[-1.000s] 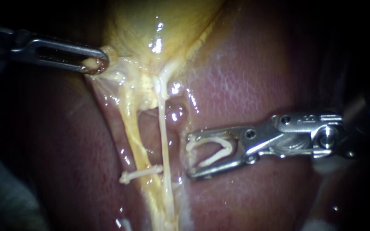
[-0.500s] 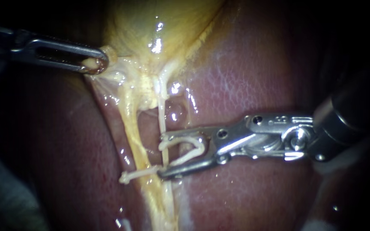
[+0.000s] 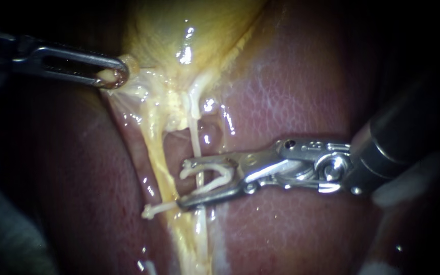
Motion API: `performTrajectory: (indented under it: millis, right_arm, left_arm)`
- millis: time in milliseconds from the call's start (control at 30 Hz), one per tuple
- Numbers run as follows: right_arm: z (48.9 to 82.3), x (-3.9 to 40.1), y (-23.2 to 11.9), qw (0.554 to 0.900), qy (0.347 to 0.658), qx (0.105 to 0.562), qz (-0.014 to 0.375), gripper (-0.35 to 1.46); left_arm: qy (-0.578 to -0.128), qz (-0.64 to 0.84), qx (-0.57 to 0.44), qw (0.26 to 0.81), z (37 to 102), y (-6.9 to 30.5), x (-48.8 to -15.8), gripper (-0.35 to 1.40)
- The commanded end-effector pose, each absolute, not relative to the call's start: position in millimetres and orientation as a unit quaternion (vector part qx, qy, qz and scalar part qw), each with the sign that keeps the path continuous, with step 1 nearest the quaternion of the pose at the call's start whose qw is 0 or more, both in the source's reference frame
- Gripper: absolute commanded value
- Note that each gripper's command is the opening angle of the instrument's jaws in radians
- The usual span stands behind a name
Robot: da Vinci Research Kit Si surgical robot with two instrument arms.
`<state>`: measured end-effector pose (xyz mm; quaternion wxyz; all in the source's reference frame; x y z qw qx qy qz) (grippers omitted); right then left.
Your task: Clipping second clip left tube
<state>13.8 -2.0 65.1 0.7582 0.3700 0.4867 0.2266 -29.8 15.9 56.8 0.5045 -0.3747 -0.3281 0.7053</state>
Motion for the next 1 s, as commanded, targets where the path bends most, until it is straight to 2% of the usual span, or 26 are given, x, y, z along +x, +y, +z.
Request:
performTrajectory:
  millis: [33, 367, 600, 733, 1000]
  right_arm:
    - [65.3, 13.9, -2.0, 0.759, 0.485, 0.37, 0.228, 0.49]
    - [66.0, 15.8, -2.4, 0.76, 0.481, 0.369, 0.234, 0.49]
    - [66.0, 17.0, -2.9, 0.747, 0.495, 0.374, 0.239, 0.49]
    - [65.8, 17.8, -3.1, 0.734, 0.505, 0.386, 0.24, 0.49]
    - [65.1, 19.3, -3.9, 0.715, 0.517, 0.417, 0.217, 0.49]
  left_arm:
    - [-0.328, 0.705, -0.375, 0.505, 56.8, 15.9, -29.8, -0.35]
    - [-0.328, 0.705, -0.375, 0.505, 56.8, 15.9, -29.9, -0.35]
    - [-0.327, 0.705, -0.375, 0.505, 56.8, 15.9, -30.0, -0.35]
    - [-0.327, 0.705, -0.375, 0.505, 56.8, 15.8, -30.0, -0.35]
    - [-0.327, 0.705, -0.375, 0.506, 56.9, 15.8, -30.1, -0.35]
